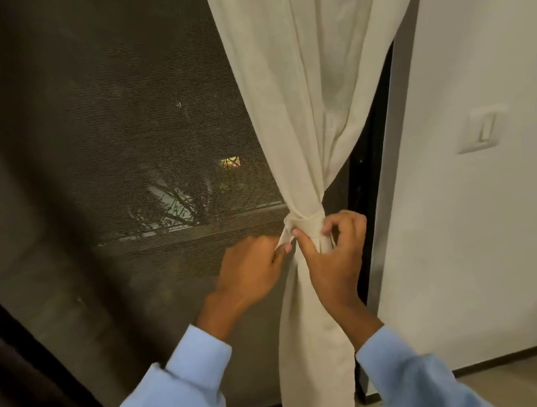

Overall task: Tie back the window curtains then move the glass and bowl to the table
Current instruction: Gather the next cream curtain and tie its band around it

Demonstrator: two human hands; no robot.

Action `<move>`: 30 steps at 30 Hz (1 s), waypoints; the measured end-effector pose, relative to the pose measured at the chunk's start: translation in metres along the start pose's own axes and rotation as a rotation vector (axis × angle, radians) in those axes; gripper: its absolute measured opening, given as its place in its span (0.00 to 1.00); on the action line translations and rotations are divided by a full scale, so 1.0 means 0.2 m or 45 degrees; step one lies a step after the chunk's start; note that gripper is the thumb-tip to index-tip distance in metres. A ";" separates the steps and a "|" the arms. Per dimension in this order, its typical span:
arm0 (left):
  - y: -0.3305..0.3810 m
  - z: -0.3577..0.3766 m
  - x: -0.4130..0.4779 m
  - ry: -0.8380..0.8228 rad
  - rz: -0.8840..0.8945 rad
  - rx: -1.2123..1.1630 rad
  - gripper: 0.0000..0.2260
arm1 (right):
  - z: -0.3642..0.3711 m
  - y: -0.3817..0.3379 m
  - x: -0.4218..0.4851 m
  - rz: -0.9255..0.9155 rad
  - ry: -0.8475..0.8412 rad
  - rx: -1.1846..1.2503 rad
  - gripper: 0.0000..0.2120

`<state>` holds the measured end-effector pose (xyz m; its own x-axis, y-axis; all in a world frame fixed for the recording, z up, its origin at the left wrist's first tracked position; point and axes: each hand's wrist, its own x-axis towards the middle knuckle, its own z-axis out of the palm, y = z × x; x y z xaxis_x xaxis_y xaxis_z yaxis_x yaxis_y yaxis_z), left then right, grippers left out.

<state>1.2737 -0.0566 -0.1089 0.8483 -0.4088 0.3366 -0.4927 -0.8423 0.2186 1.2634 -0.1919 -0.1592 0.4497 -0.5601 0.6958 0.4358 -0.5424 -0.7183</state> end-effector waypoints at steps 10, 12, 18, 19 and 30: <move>0.06 -0.10 -0.04 0.166 -0.061 -0.005 0.17 | -0.01 0.01 -0.01 -0.739 -0.194 -0.470 0.12; 0.06 -0.12 -0.05 0.180 -0.031 0.002 0.17 | -0.02 -0.01 0.00 -0.755 -0.222 -0.445 0.14; 0.07 -0.21 -0.05 0.091 0.123 0.075 0.16 | -0.03 -0.01 -0.02 -0.738 -0.210 -0.347 0.18; 0.07 -0.21 -0.05 0.080 0.136 0.105 0.17 | -0.03 -0.02 -0.02 -0.763 -0.207 -0.336 0.17; 0.04 -0.20 0.03 0.365 0.401 -0.132 0.08 | -0.04 0.03 -0.05 -0.360 -0.276 0.158 0.18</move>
<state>1.2662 -0.0520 -0.0695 0.5722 -0.5137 0.6393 -0.7482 -0.6462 0.1504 1.2540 -0.1944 -0.1703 0.4470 -0.2467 0.8598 0.6511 -0.5694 -0.5019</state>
